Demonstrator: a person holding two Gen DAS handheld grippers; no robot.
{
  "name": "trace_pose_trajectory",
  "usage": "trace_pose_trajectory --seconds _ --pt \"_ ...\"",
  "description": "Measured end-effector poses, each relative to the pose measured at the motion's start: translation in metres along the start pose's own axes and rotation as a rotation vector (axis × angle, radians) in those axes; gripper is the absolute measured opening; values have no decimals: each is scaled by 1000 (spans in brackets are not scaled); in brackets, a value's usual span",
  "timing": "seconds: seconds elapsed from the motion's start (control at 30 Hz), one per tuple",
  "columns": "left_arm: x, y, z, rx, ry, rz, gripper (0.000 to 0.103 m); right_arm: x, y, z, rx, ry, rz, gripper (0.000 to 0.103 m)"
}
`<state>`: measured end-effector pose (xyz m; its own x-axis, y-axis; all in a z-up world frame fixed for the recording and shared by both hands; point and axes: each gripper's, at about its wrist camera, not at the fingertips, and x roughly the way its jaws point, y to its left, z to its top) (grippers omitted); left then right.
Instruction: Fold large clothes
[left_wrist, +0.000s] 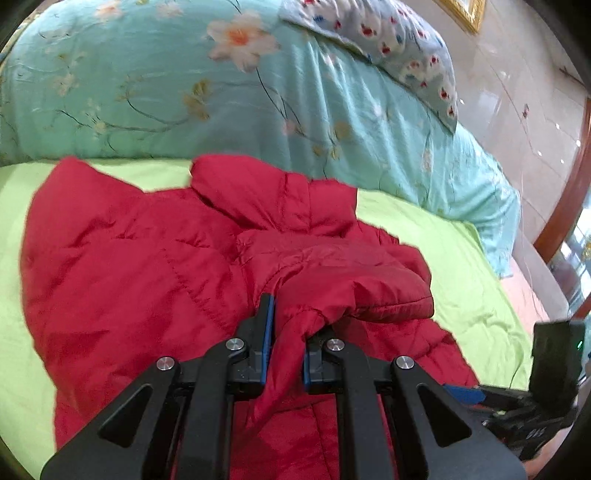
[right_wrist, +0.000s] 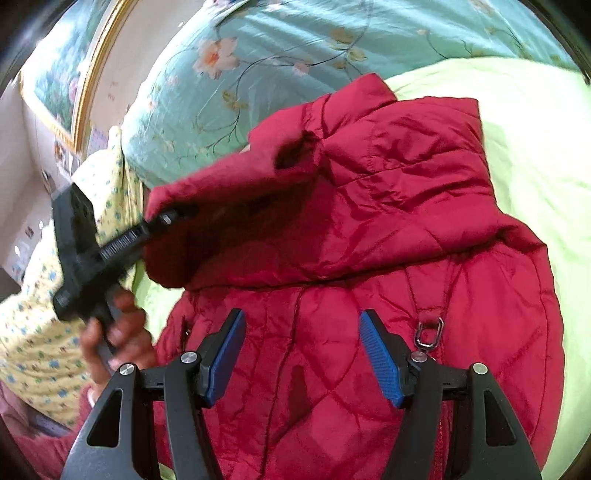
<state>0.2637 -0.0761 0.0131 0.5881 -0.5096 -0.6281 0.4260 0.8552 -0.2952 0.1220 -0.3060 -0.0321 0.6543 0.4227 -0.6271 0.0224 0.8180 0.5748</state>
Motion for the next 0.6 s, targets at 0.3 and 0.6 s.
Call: trace_pose_trajectory --seconds 0.3,0.6 --pt "19 -13 -22 14 32 18 10 12 -28 29 207 -68 190 67" --pt "22 -17 -24 34 42 13 10 63 -59 61 434 -87 348 62"
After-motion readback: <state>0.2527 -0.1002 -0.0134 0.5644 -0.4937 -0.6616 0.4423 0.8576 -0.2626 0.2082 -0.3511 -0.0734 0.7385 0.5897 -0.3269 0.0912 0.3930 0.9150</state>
